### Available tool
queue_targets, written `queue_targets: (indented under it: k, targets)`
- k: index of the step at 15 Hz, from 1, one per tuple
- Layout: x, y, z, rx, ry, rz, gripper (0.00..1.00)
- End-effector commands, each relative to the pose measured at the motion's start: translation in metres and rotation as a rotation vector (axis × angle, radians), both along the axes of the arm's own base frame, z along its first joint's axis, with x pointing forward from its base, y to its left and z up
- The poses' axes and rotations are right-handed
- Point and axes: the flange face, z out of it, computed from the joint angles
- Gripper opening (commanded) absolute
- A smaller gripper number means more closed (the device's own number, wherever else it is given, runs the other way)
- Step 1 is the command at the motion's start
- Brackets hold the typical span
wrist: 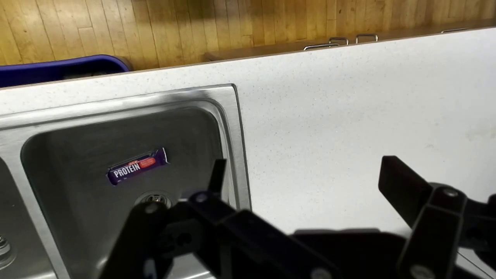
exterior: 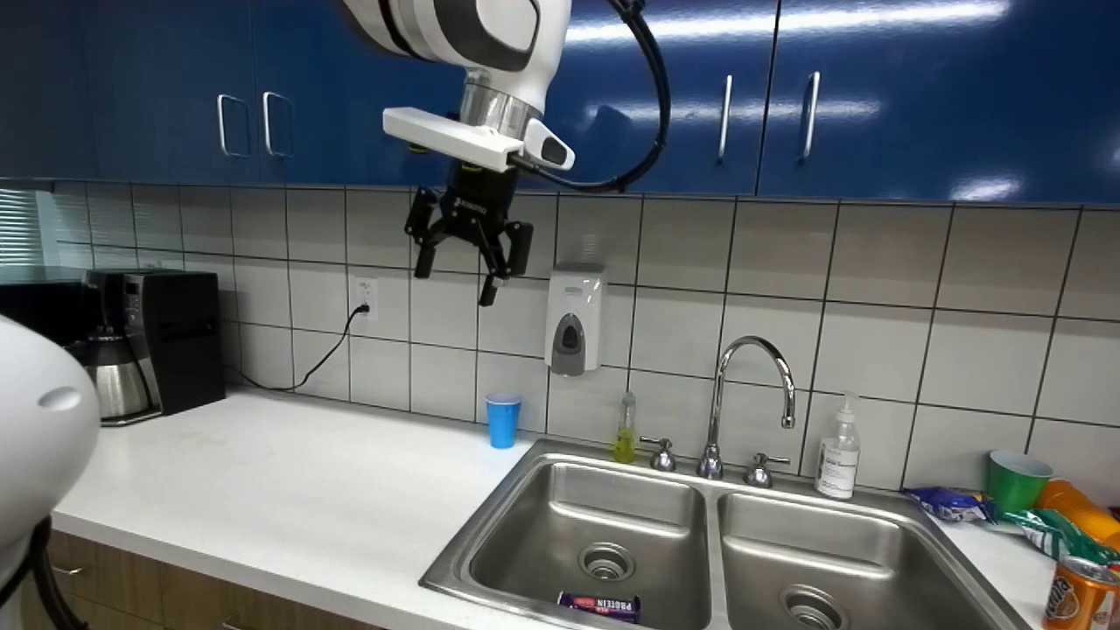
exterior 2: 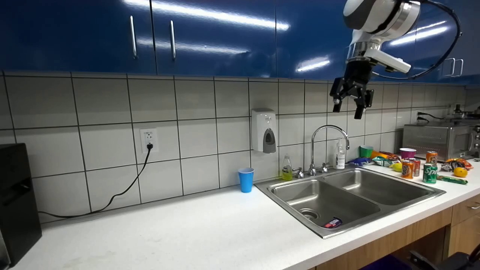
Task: Move the candy bar to the counter on the left
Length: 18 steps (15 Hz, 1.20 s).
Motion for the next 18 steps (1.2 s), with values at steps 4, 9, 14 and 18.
queue_targets:
  k: [4, 9, 14, 18]
  targets:
    - [0.03, -0.012, -0.049, -0.034, 0.01, -0.057, 1.0]
    - [0.054, -0.015, -0.092, -0.059, 0.015, -0.09, 1.0]
    - [0.076, -0.013, -0.126, -0.093, 0.005, -0.109, 1.0]
    - [0.085, -0.013, -0.149, -0.111, 0.007, -0.12, 1.0]
